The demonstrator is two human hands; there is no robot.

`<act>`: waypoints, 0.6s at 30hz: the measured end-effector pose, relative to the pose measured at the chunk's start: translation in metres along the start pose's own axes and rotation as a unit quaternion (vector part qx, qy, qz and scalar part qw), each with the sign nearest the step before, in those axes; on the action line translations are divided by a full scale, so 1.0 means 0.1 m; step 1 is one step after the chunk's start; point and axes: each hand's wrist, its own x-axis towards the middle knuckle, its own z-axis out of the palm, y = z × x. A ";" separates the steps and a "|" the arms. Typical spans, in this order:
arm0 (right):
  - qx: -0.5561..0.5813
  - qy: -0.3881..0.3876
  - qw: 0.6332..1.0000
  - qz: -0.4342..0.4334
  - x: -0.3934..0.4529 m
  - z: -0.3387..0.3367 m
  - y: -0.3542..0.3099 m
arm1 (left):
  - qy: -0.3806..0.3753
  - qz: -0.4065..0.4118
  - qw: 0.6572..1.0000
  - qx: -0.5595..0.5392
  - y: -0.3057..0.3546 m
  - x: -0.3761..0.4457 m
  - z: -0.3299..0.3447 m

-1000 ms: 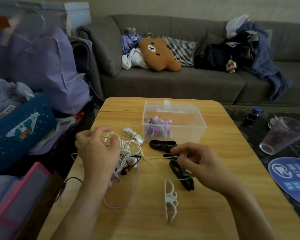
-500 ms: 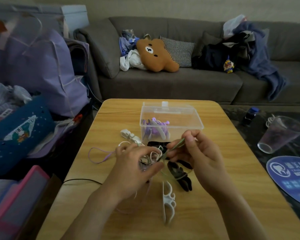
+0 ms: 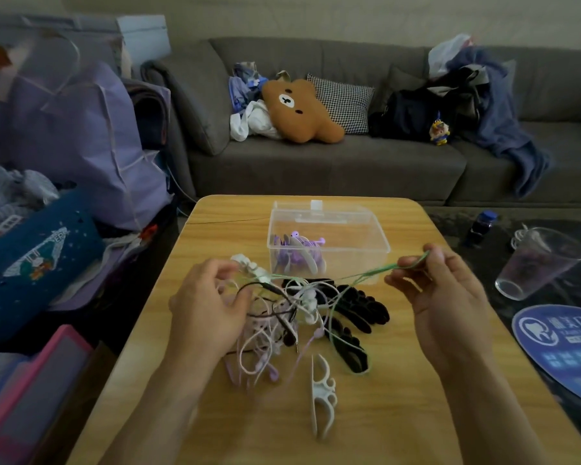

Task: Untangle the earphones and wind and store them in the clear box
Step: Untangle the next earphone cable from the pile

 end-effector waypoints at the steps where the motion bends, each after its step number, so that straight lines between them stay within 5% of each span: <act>1: -0.006 -0.009 1.000 0.021 -0.01 0.02 0.03 | -0.017 -0.027 0.999 0.041 0.03 -0.01 -0.03; 3: -0.002 -0.036 0.998 0.047 -0.03 0.09 0.09 | -0.044 0.004 0.998 0.054 0.15 -0.06 -0.09; 5: 0.003 -0.067 0.996 0.060 -0.07 0.15 0.13 | -0.077 0.094 0.991 -0.050 0.31 -0.11 -0.12; 10: 0.038 -0.145 0.984 0.101 -0.19 0.26 0.13 | -0.269 0.195 0.923 -0.193 0.54 -0.32 0.15; 15: 0.045 -0.128 0.988 0.066 -0.16 0.22 0.06 | -0.152 0.196 0.957 -0.149 0.42 -0.29 0.35; 18: -0.056 -0.090 0.994 0.002 -0.11 0.16 0.05 | -0.109 0.166 0.963 -0.182 0.36 -0.24 0.32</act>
